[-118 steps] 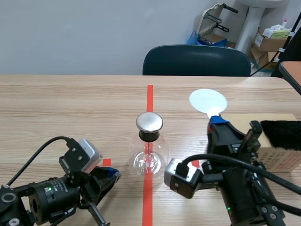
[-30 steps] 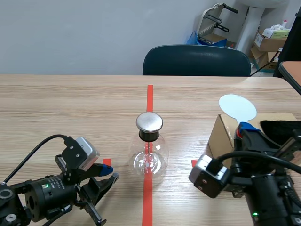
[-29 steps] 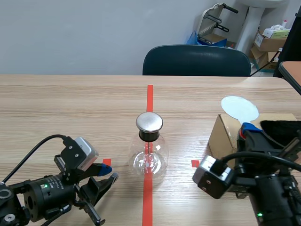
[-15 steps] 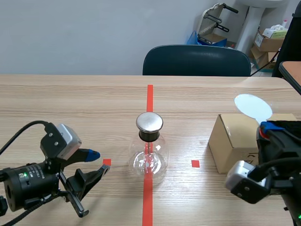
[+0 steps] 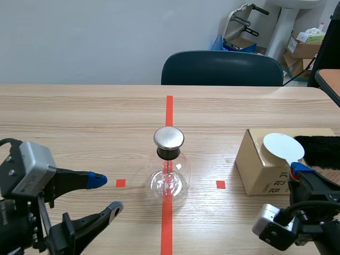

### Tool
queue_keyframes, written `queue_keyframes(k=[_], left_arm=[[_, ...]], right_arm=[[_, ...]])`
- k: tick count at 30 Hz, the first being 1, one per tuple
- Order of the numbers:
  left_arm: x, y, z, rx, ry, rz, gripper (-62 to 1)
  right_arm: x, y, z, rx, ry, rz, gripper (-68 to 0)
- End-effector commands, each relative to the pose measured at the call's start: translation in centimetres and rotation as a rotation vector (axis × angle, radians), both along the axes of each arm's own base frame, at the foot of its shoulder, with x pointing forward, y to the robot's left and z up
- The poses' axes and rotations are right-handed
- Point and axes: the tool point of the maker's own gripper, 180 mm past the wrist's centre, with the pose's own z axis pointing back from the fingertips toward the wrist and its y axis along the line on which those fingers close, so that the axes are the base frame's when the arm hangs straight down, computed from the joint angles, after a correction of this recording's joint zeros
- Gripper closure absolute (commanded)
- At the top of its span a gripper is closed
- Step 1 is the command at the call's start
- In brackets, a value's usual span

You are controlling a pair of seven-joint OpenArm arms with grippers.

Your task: Do the electroscope experiment

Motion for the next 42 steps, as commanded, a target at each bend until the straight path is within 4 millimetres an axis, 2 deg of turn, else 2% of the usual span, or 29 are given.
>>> queue_keyframes(k=[1,14,17,19,25,31,37,39,41,42], left_arm=[[-0.2,-0.3,0.9,-0.027,-0.015,0.002,-36.2],[-3.2,-0.5,5.4,-0.079,-0.096,0.0,-36.3],[-3.7,-0.5,6.3,-0.088,-0.11,0.002,-40.8],[-4.1,-0.5,6.6,-0.085,-0.113,0.004,-43.9],[-5.5,-0.6,7.3,-0.088,-0.093,-0.017,-43.9],[-6.7,-0.9,8.7,-0.119,-0.149,-0.059,-43.9],[-6.9,-1.0,8.7,-0.122,-0.148,-0.065,-43.9],[-6.9,-1.0,8.7,-0.122,-0.149,-0.065,-43.9],[-6.9,-1.0,8.7,-0.122,-0.149,-0.065,-43.9],[-6.9,-1.0,8.7,-0.122,-0.149,-0.065,-43.9]], right_arm=[[0.6,-0.2,1.7,-0.019,-0.083,0.0,-1.0],[0.9,0.0,0.7,-0.041,-0.034,-0.022,-1.0],[0.9,0.2,0.2,-0.046,-0.01,-0.012,-1.0],[0.9,0.3,0.1,-0.043,-0.007,-0.012,-1.0],[0.8,0.6,-0.3,-0.032,0.018,-0.01,-1.0],[0.8,0.7,-0.4,-0.027,0.021,-0.013,-1.0],[0.8,0.7,-0.4,-0.027,0.02,-0.013,-1.1],[0.8,0.7,-0.4,-0.028,0.02,-0.012,-4.9],[0.8,0.7,-0.4,-0.028,0.02,-0.012,-15.4],[0.8,0.7,-0.4,-0.028,0.02,-0.012,-22.8]])
